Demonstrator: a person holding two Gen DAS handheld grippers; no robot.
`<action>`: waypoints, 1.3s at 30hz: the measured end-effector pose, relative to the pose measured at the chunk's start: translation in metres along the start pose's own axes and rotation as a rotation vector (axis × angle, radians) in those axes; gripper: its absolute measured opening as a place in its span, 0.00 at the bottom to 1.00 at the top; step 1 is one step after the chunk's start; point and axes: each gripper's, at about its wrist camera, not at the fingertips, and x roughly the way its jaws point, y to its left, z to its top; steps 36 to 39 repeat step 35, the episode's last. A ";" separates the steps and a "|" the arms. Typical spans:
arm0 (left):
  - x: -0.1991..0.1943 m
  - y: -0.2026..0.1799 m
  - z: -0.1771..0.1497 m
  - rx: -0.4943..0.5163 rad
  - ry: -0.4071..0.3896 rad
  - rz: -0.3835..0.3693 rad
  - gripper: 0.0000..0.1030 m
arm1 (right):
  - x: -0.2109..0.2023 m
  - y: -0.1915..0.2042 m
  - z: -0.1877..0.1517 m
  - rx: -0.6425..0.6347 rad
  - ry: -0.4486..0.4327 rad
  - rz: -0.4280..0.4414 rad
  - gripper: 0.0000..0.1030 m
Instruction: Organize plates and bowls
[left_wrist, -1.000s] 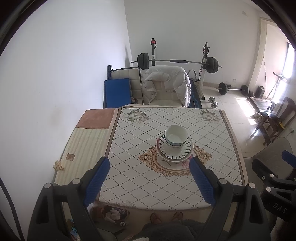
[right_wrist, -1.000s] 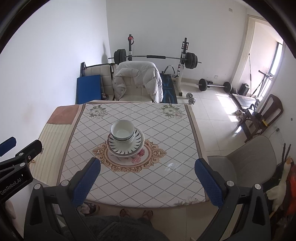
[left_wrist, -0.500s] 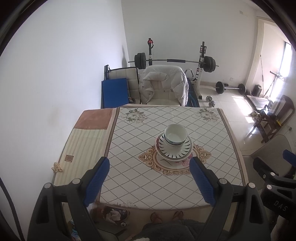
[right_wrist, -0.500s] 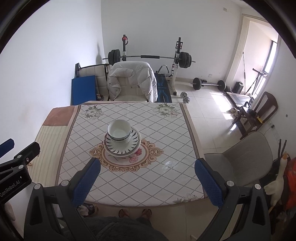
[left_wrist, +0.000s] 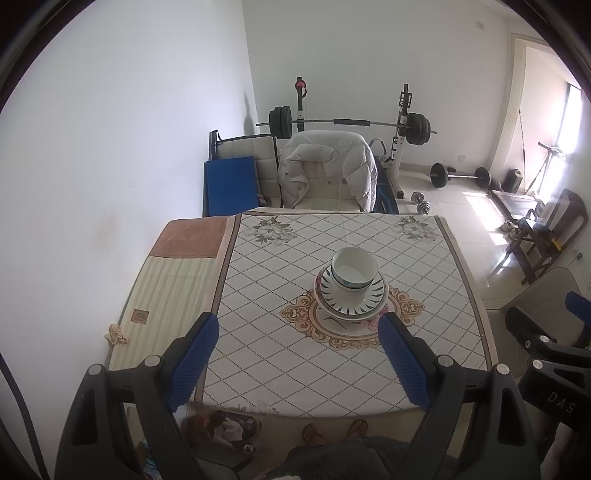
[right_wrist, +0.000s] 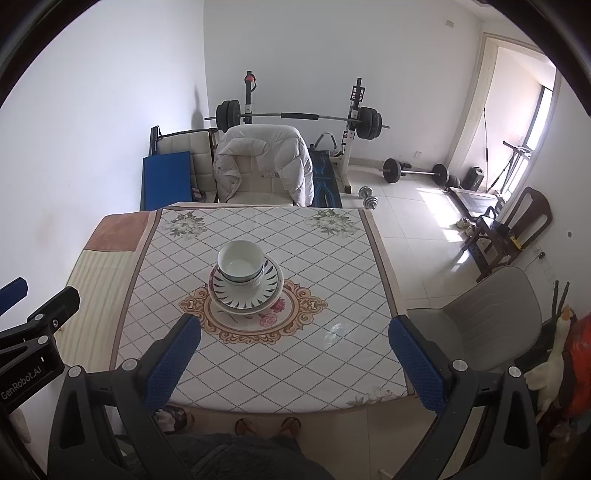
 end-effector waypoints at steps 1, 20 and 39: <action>0.000 0.000 0.000 -0.002 0.000 0.001 0.86 | 0.000 0.000 0.000 -0.001 0.000 -0.001 1.00; 0.002 0.002 -0.001 -0.007 0.000 0.000 0.86 | 0.002 -0.002 -0.004 0.010 0.006 0.000 1.00; -0.001 -0.002 -0.005 -0.005 0.006 -0.003 0.86 | 0.002 -0.009 -0.007 0.015 0.017 0.004 1.00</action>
